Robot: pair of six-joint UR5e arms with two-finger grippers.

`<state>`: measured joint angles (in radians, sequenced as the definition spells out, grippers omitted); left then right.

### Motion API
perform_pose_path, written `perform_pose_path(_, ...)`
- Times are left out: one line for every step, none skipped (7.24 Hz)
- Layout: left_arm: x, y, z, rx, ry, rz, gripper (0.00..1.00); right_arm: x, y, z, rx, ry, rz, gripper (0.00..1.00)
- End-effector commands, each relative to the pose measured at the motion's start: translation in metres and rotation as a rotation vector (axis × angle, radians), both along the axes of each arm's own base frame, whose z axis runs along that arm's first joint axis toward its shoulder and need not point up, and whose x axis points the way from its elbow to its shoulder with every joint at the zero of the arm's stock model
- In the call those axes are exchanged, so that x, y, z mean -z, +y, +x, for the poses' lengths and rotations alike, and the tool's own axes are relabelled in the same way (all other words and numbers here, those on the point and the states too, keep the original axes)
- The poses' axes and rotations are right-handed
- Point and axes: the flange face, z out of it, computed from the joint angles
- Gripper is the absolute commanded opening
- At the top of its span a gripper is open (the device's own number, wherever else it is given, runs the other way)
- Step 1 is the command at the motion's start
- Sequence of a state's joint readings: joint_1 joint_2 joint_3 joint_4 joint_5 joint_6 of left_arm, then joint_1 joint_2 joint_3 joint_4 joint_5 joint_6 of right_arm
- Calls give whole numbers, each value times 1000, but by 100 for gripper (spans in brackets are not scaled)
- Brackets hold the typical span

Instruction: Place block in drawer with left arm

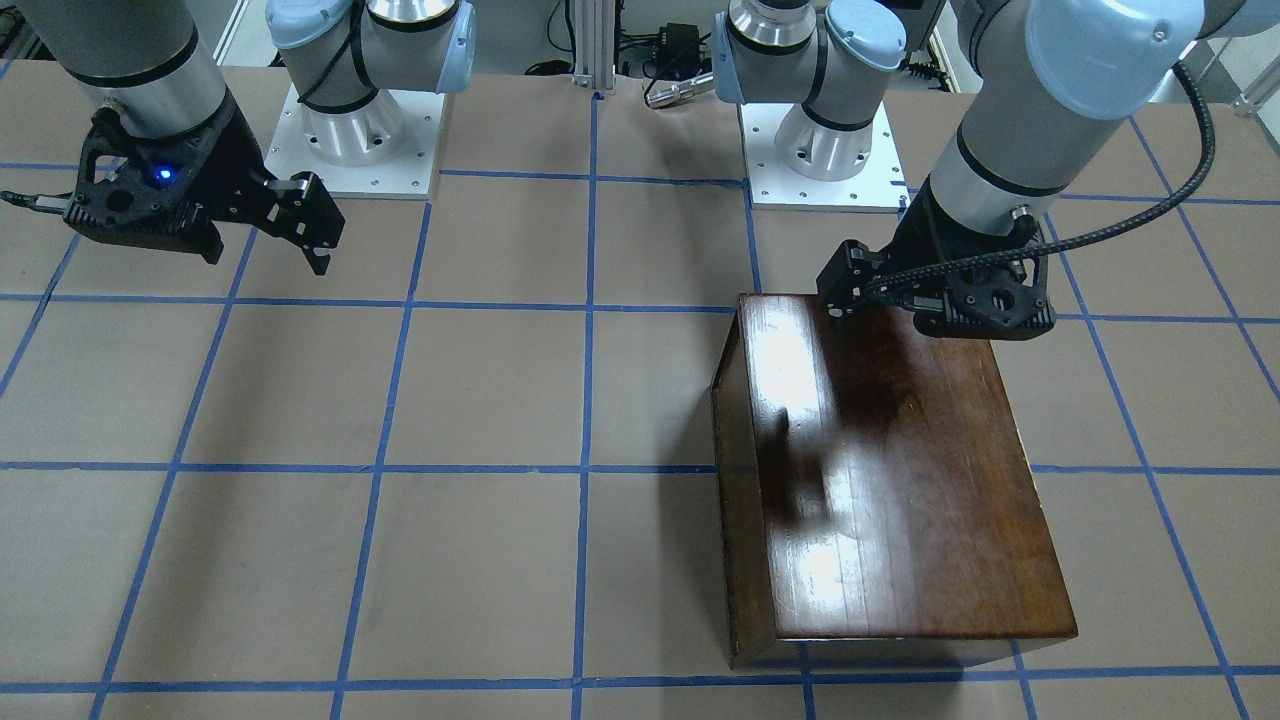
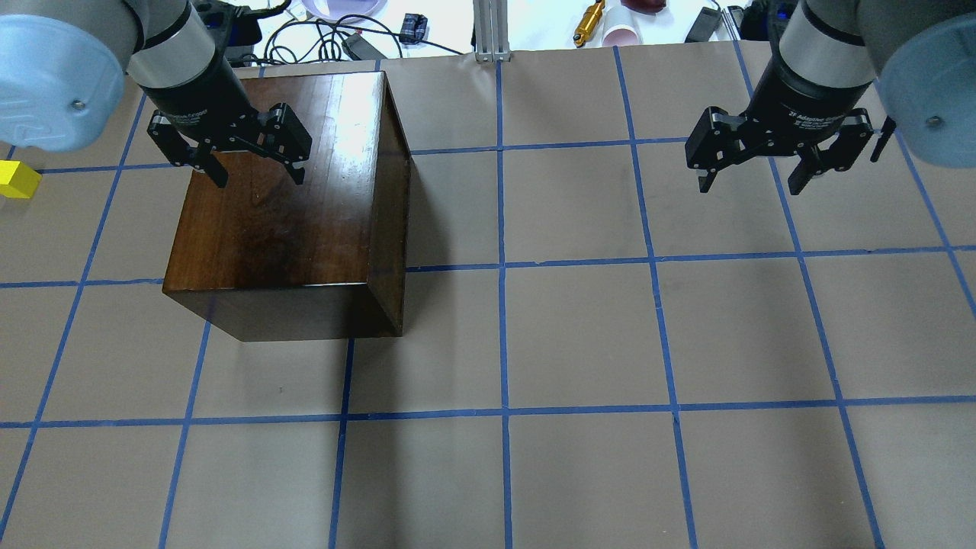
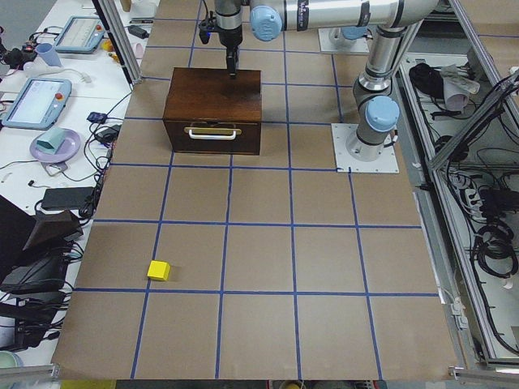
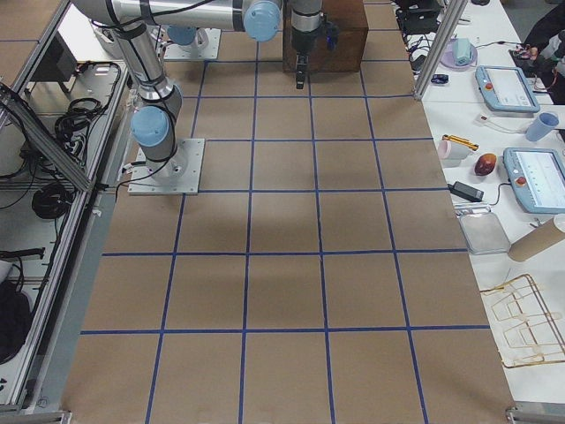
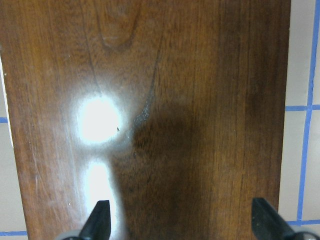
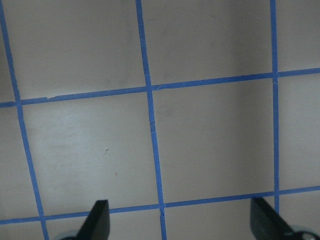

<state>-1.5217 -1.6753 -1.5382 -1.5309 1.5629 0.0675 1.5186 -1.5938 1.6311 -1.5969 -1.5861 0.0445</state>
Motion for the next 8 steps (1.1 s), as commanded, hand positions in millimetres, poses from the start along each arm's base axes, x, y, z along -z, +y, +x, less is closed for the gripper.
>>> perform_pose_path(2, -1, 1, -1, -3, 5, 100, 0, 0, 0, 0, 0, 0, 100)
perform_pose_path(3, -2, 2, 0, -3, 5, 100, 0, 0, 0, 0, 0, 0, 100)
perform_pose_path(2, -1, 2, 0, -3, 2, 100, 0, 0, 0, 0, 0, 0, 100)
perform_pose_path(1, -2, 2, 0, -2, -1, 100, 0, 0, 0, 0, 0, 0, 100)
perform_pose_path(1, -2, 2, -6, 3, -5, 100, 1, 0, 0, 0, 0, 1, 100)
perform_pose_path(-1, -2, 4, -11, 7, -8, 100, 0, 0, 0, 0, 0, 0, 100)
perform_pose_path(-1, -2, 5, -11, 1, -8, 100, 0, 0, 0, 0, 0, 0, 100)
perform_pose_path(0, -2, 6, -9, -5, -6, 100, 0, 0, -1, 2, 0, 0, 100)
